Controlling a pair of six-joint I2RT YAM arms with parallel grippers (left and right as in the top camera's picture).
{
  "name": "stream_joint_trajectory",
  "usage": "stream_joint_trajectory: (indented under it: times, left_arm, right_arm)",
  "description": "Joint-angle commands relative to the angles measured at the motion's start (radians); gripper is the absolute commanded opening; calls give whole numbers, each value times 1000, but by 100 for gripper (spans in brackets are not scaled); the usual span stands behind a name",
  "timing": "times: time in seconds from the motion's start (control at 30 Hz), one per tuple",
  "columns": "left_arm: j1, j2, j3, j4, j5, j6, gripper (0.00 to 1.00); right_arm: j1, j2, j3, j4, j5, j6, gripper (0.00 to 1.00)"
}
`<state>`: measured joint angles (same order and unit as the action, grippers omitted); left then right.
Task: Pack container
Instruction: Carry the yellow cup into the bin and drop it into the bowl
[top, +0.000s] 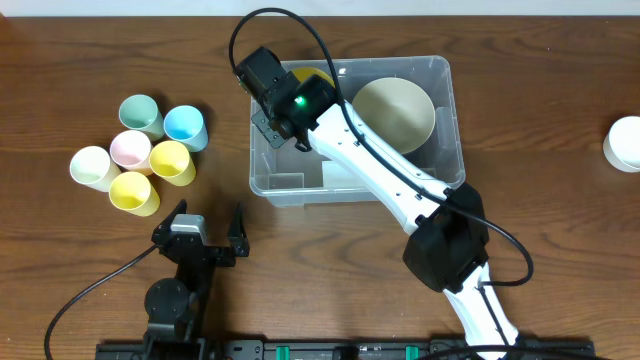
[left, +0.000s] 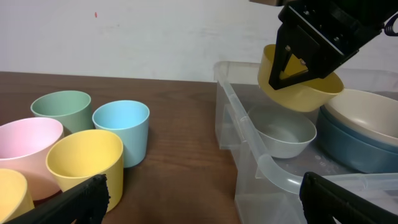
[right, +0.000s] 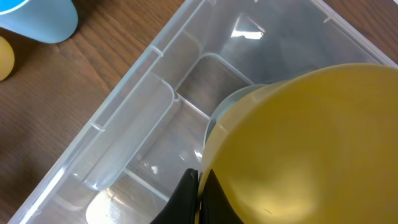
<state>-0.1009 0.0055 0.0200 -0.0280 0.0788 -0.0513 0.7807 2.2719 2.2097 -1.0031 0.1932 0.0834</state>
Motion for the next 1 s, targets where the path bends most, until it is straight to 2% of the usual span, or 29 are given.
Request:
stream_joint_trajectory:
  times: [0.0,0.37,0.4,0.5,0.53,0.73,0.87,0.97]
  left_arm:
    - [3,-2,-16,-35,16,6,98]
    - [3,-2,-16,-35,15,6,98]
    - [3,-2,-16,-35,16,6,98]
    - [3,-2,-16,-35,15,6,98]
    - [3,-2,-16,-35,16,6,98]
    - [3,-2,-16,-35,15,6,98]
    - [3,-2,-16,-35,16,6,98]
    - [3,-2,-16,-35,16,6,98]
  right_arm:
    - [-12,27,6,2,21,17,1]
    - [-51,112,6,10,16,17,1]
    - [-52,113,6,12,16,17,8]
    - [-54,113,6,19,16,16,39]
    - [-54,113,6,21,16,16,43]
    - [-54,97,47,-13,11,13,47]
    - [-54,39,155,-106,-2,13,49]
    - [-64,-19,232,-168,34,13,55]
